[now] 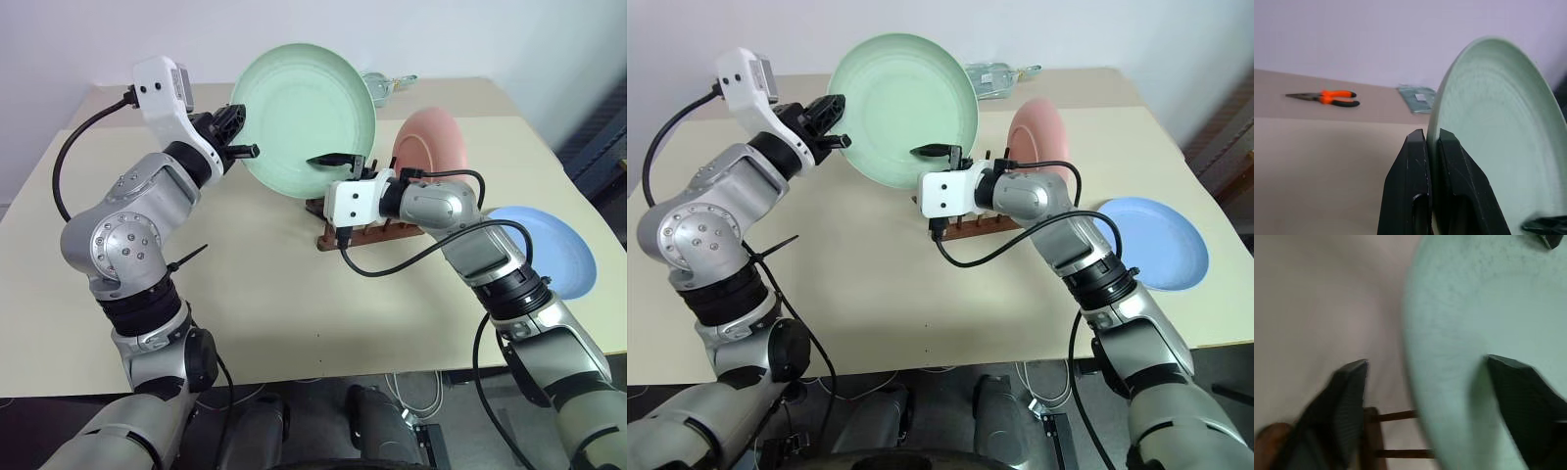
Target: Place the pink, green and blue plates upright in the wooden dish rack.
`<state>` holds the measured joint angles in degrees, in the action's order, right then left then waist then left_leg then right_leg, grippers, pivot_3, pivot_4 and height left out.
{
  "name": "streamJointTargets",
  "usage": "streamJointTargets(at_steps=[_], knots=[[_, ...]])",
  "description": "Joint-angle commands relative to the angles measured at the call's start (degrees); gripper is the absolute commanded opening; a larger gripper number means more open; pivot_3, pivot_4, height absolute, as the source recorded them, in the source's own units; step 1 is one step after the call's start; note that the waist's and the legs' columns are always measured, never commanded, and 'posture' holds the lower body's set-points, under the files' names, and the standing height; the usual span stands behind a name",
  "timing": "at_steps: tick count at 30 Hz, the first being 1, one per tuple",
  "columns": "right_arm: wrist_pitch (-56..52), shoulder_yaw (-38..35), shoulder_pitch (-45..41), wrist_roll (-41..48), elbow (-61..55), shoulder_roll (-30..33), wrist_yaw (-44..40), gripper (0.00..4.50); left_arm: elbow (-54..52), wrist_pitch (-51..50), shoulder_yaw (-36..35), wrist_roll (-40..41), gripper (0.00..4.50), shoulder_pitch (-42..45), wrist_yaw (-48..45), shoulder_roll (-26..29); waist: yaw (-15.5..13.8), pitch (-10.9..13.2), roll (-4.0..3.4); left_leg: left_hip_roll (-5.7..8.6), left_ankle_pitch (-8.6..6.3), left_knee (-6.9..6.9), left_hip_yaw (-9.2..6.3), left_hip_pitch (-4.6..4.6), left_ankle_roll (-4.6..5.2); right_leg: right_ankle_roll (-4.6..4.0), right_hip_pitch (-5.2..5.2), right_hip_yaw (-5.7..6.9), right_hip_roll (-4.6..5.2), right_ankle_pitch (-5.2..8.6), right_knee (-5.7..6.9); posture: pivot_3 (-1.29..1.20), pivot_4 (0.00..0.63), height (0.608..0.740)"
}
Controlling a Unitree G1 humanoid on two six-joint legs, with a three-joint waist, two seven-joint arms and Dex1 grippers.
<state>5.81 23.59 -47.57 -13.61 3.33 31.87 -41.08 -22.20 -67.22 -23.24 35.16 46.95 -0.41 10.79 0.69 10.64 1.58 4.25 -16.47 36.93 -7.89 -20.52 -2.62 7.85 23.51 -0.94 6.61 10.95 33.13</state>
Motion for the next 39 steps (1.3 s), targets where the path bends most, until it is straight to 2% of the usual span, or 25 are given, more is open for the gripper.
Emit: streamJointTargets(at_steps=[1,5,6,8,10,11,14,17,19,21,23,29,35,39], knots=[[2.26,-1.99,-1.04,-1.65,0.25,-0.58,1.41,2.12,-3.29,-0.19,-0.69,2.79,0.00,0.15,0.46,-0.43,0.04,0.00,0.00,0.00,0.00,0.00,0.00,0.00,0.01,0.00,-0.01,0.00,0.00,0.00,0.00,0.00,0.150,0.740],[3.34,-2.68,-0.48,-3.37,0.10,-0.53,2.68,0.15,-2.60,1.74,-3.98,5.08,1.58,0.57,1.45,-2.06,0.08,0.00,0.00,-0.01,-0.02,-0.01,-0.01,0.03,0.04,-0.01,-0.01,0.00,-0.04,0.00,0.02,0.00,0.150,0.740],[3.79,-2.89,-0.42,-4.25,0.05,-0.50,3.68,0.00,-2.27,3.43,-5.88,6.57,2.11,1.53,1.92,-3.01,0.06,0.01,0.01,-0.02,-0.02,-0.01,-0.02,0.03,0.04,-0.01,-0.02,0.00,-0.04,0.00,0.01,0.00,0.150,0.740],[4.39,-3.54,-0.23,-5.56,-0.34,-0.29,5.19,0.00,-0.84,7.88,-10.83,9.46,3.06,4.16,4.58,-4.70,-0.05,0.04,0.05,-0.01,-0.01,0.01,-0.02,0.00,0.02,-0.01,-0.01,-0.01,-0.03,0.00,0.01,0.00,0.150,0.740],[4.23,-4.86,0.19,-5.36,-1.24,0.41,5.48,0.00,1.45,11.87,-14.96,10.24,4.15,6.17,7.66,-3.95,-0.06,0.08,0.10,-0.02,0.00,0.03,-0.04,-0.01,0.00,-0.01,0.00,0.00,-0.04,0.00,0.00,0.00,0.150,0.740],[4.21,-5.34,0.37,-5.23,-1.51,0.62,5.45,0.00,2.16,12.90,-15.70,10.51,4.48,6.48,8.51,-3.36,0.03,0.08,0.10,-0.01,0.00,0.01,-0.04,0.01,-0.01,-0.01,-0.02,0.00,-0.04,0.00,0.00,0.00,0.150,0.740],[-1.45,-12.08,3.01,4.22,-6.49,0.47,2.85,0.00,2.29,16.42,-10.98,5.59,4.48,2.08,2.37,5.06,0.10,0.07,0.09,-0.03,0.07,-0.05,0.00,0.06,-0.14,-0.01,-0.03,-0.02,-0.06,0.00,-0.01,0.00,0.150,0.740],[-19.30,-22.18,5.47,23.44,-14.96,-0.86,-1.10,0.00,0.71,19.65,-1.34,0.75,4.48,-7.88,-7.75,13.88,0.14,0.08,0.05,-0.04,0.14,-0.08,0.02,0.05,-0.23,-0.03,-0.01,-0.09,-0.09,-0.01,-0.02,0.00,0.150,0.740],[-33.79,-29.44,5.78,38.62,-19.75,-1.52,-0.72,0.00,-0.77,21.88,3.91,0.37,4.48,-14.54,-14.80,16.94,-0.19,0.08,0.04,-0.01,-0.02,-0.05,0.04,0.06,0.06,-0.05,-0.04,-0.16,-0.08,-0.01,-0.01,0.00,0.150,0.740],[-46.56,-36.94,5.07,53.15,-21.89,-2.60,3.53,0.00,-2.81,23.47,8.59,0.64,4.48,-19.98,-20.56,18.48,-0.49,0.08,0.04,-0.03,-0.08,0.03,-0.07,0.01,0.17,-0.12,-0.08,-0.12,-0.07,0.01,-0.02,0.00,0.150,0.740],[-54.09,-41.48,5.89,62.15,-23.23,-2.40,6.53,0.00,-4.82,24.25,12.57,1.25,4.48,-24.95,-25.95,19.57,-0.42,0.09,0.03,-0.09,-0.09,0.02,-0.11,0.00,0.18,-0.34,-0.08,-0.12,-0.07,0.06,-0.04,0.00,0.150,0.740],[-62.33,-45.88,8.63,71.69,-22.98,-1.44,13.57,0.00,-9.14,26.83,21.67,1.65,4.48,-34.05,-38.60,23.43,0.07,0.19,-0.21,-0.14,-0.12,-0.08,0.07,-0.01,0.21,-0.50,0.04,-0.13,-0.07,0.18,-0.05,0.00,0.150,0.740],[-65.36,-49.33,6.22,80.28,-16.56,-1.31,17.68,0.00,-8.13,27.79,23.91,1.16,4.48,-34.24,-39.77,22.28,-0.09,0.19,-0.25,-0.15,-0.11,-0.05,0.12,-0.01,0.24,-0.48,0.02,-0.13,-0.05,0.17,-0.05,0.00,0.150,0.740],[-65.83,-48.26,6.20,80.91,-13.23,-0.36,18.31,0.00,-7.75,28.28,24.44,0.17,4.48,-34.05,-39.37,22.07,-0.08,0.19,-0.25,-0.14,-0.11,-0.04,0.12,-0.01,0.25,-0.47,0.01,-0.13,-0.05,0.17,-0.06,0.00,0.150,0.740]])
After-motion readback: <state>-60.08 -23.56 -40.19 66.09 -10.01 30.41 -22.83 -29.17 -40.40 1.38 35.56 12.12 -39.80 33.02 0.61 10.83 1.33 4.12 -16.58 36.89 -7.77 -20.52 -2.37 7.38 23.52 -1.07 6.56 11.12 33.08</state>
